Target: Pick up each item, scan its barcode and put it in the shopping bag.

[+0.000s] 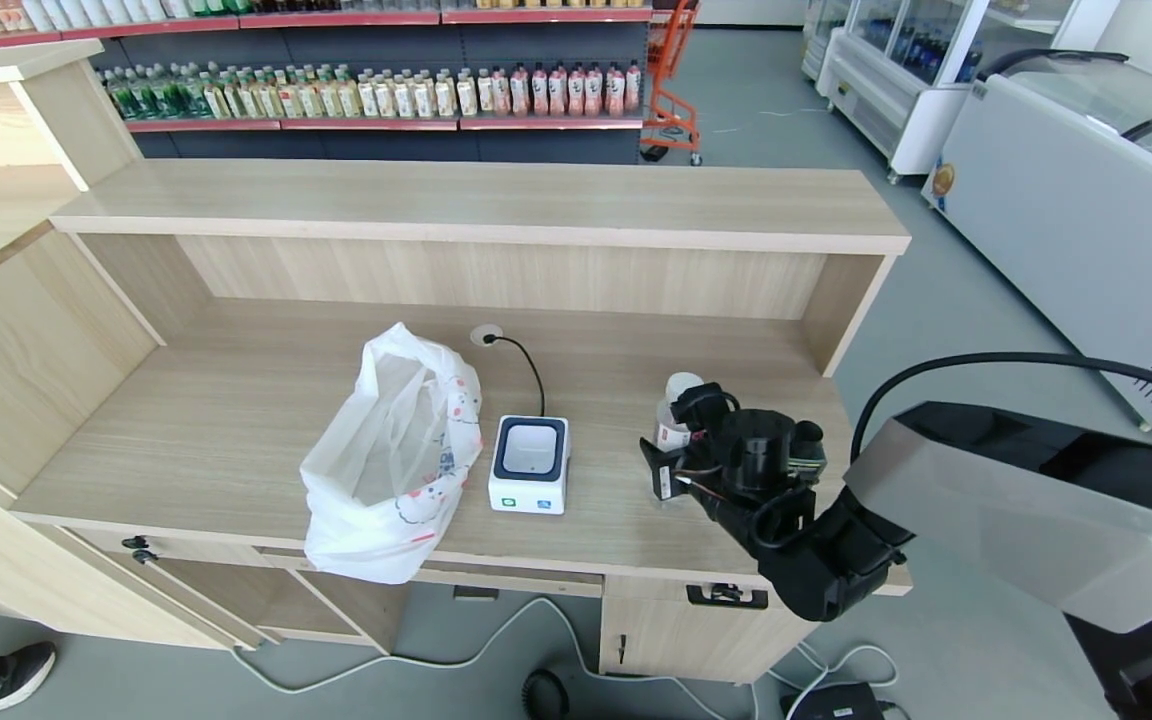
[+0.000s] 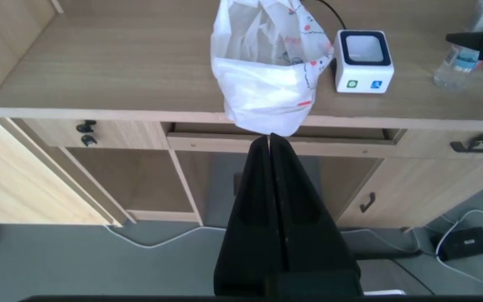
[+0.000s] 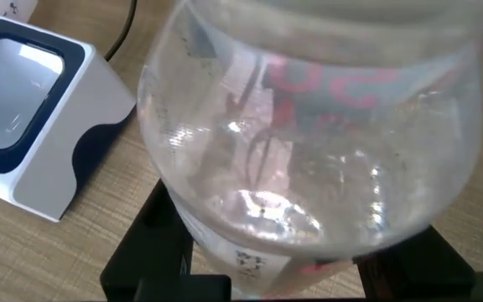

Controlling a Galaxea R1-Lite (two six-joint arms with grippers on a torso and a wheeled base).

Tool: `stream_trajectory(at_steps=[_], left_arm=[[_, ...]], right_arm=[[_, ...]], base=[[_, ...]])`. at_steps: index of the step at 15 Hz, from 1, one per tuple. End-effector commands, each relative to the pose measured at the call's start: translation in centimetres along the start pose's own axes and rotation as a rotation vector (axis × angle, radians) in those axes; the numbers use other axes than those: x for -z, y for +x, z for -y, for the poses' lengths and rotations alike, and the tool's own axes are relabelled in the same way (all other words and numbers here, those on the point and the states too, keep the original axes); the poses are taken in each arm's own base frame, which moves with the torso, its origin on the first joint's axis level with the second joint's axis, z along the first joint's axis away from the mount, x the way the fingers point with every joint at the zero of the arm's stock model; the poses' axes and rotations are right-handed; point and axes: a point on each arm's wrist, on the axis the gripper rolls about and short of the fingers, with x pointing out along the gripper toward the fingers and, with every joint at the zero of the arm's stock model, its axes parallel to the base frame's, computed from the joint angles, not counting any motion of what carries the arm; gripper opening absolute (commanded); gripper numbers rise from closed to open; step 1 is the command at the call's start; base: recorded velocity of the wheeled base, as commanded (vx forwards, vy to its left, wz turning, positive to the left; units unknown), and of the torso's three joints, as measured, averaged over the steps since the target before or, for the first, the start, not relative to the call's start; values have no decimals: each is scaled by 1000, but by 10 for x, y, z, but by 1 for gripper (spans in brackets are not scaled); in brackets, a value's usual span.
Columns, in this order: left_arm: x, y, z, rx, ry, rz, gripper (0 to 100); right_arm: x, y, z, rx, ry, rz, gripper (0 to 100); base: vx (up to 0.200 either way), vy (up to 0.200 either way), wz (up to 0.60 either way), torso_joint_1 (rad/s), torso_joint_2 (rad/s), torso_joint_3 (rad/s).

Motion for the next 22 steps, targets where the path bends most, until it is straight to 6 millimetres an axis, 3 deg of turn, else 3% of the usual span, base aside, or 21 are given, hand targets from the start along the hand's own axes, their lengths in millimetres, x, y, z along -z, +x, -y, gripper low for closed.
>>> stream_trajectory(at_steps=[1, 4, 5, 8, 9, 12, 13, 15, 16, 18, 19, 22], left_arm=[[0, 0, 0, 0, 0, 0, 0], [0, 0, 0, 0, 0, 0, 0], [0, 0, 0, 0, 0, 0, 0], [0, 0, 0, 0, 0, 0, 0], [0, 0, 0, 0, 0, 0, 0], [0, 0, 0, 0, 0, 0, 0], [0, 0, 0, 0, 0, 0, 0], [0, 0, 0, 0, 0, 0, 0], [0, 0, 0, 0, 0, 0, 0], [0, 0, 0, 0, 0, 0, 0], [0, 0, 0, 0, 0, -2, 0], [0, 0, 0, 0, 0, 0, 0]], right_arm=[[10, 1, -2, -5, -5, -28, 0], [-9, -3, -4, -13, 17, 18, 0], [-32, -10, -1, -13, 71, 70, 0], [-75, -24, 27, -34, 229, 166, 0], [-97, -39, 48, -78, 253, 193, 0], [-137, -75, 70, -184, 301, 240, 0], [-157, -98, 79, -286, 326, 282, 0], [-175, -125, 90, -410, 324, 318, 0], [-190, -156, 101, -546, 325, 343, 0], [-208, -203, 101, -710, 343, 359, 0], [-222, -241, 98, -854, 386, 351, 0], [-236, -294, 80, -1072, 337, 356, 0]], base=[[0, 0, 0, 0, 0, 0], [0, 0, 0, 0, 0, 0], [0, 0, 0, 0, 0, 0], [0, 0, 0, 0, 0, 0], [0, 0, 0, 0, 0, 0], [0, 0, 0, 0, 0, 0], [0, 0, 0, 0, 0, 0], [0, 0, 0, 0, 0, 0], [0, 0, 0, 0, 0, 0], [0, 0, 0, 0, 0, 0], [0, 0, 0, 0, 0, 0], [0, 0, 0, 0, 0, 0]])
